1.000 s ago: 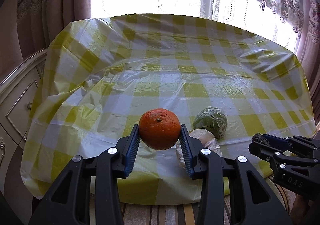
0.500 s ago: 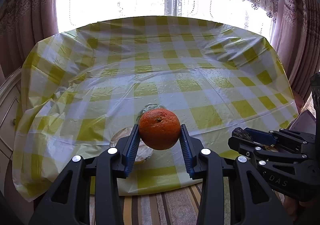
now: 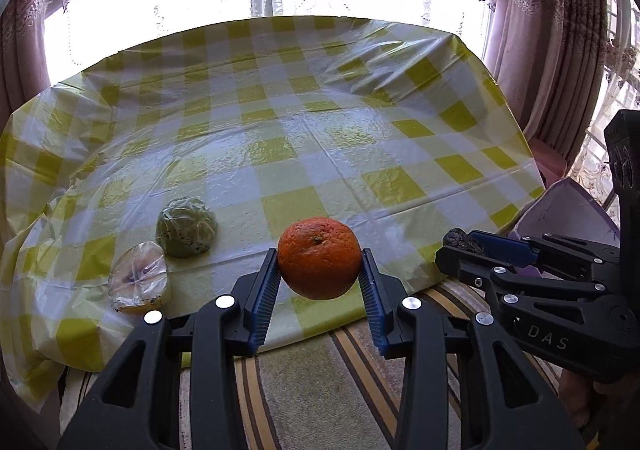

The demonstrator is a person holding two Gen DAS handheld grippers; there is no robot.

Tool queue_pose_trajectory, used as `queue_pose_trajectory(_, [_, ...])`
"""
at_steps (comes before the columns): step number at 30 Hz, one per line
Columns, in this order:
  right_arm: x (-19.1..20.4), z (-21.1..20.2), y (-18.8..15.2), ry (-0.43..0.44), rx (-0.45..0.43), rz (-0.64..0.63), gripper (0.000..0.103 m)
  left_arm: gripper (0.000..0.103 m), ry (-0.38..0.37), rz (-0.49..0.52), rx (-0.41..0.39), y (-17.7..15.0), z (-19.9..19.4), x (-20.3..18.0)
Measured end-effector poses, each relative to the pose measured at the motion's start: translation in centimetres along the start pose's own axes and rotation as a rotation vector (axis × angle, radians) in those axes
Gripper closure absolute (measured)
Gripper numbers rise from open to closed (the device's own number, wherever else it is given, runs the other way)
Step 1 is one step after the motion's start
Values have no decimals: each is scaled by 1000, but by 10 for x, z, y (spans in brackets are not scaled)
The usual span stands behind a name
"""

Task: Organize fruits
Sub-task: 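Carry both fruits over the white box and open both tools to drop them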

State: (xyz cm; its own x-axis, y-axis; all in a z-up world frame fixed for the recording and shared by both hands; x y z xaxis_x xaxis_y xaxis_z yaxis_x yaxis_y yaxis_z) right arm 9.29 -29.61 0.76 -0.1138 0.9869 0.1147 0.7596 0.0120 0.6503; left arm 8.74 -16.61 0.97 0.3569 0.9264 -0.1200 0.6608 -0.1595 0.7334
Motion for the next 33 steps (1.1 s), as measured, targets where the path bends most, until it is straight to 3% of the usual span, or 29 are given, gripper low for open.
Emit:
queue_pose_trajectory(19, [-123, -30, -35, -145, 3, 147, 66, 66, -222, 198, 130, -20, 49, -144])
queue_pose_trajectory(33, [-194, -54, -55, -308, 17, 182, 66, 66, -332, 274, 179, -29, 69, -205])
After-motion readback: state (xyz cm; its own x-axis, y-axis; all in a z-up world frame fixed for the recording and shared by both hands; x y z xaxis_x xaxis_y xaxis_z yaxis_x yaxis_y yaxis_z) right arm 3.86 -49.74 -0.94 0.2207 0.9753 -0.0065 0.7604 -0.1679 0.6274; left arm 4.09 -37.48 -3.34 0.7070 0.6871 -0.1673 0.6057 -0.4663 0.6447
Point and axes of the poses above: each gripper's, at about its wrist camera, not at the fingertips, and z roughly the way its jaws point, x to its left, y to its top, the point moved 7 cm from there along z, roughly the way its jaws point, and after that the axes turned 9 degrees about -y, right-handed, at the moved point
